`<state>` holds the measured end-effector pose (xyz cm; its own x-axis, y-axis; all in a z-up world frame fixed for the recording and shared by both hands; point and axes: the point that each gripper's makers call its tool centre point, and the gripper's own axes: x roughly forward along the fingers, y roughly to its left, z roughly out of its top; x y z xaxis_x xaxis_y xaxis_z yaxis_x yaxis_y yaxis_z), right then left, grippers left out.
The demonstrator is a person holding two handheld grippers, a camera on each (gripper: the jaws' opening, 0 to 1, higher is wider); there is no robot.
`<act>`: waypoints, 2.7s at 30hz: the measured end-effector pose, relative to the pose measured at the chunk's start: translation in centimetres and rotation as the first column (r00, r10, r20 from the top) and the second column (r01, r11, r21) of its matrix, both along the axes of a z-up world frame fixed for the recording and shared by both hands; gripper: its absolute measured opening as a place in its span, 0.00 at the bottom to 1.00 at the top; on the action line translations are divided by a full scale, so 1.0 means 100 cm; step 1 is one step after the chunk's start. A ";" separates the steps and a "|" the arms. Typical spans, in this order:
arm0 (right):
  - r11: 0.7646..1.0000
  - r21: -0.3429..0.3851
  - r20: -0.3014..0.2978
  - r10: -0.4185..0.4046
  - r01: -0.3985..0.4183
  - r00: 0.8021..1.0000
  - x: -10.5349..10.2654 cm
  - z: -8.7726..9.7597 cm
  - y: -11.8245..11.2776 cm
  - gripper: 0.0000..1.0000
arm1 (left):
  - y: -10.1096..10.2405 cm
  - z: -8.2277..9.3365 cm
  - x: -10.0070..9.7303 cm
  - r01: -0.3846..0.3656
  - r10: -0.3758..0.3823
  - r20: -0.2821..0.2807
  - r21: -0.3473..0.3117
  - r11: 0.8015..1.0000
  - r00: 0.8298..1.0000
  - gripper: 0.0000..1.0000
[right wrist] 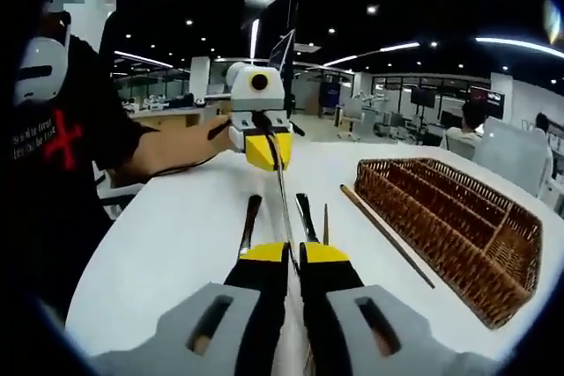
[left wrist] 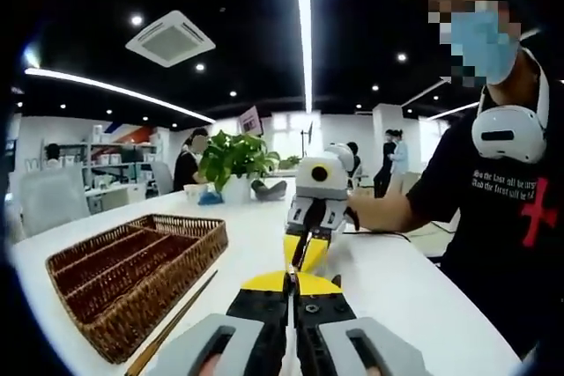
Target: Arrange the knives, forks, and spoons in their matching storage slots by inserting each utensil handle-first until every utensil is classified and aligned in the correct compartment
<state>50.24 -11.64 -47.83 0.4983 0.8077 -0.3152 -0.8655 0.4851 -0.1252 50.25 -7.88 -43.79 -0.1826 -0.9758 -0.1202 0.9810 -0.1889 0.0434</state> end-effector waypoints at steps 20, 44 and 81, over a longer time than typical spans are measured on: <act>1.000 0.027 0.185 -0.002 -0.003 0.983 0.017 0.073 0.006 0.04 | -0.040 0.064 -0.002 -0.052 0.056 0.105 -0.046 0.998 0.993 0.00; 0.951 0.306 0.176 -0.020 -0.035 0.984 0.008 0.103 0.010 0.00 | -0.073 -0.002 -0.008 -0.021 0.022 0.090 -0.010 1.000 0.996 0.02; 0.940 0.330 0.190 0.019 -0.082 0.982 -0.004 0.100 -0.008 0.02 | -0.031 -0.017 0.036 -0.165 0.160 0.056 0.105 0.981 0.985 0.00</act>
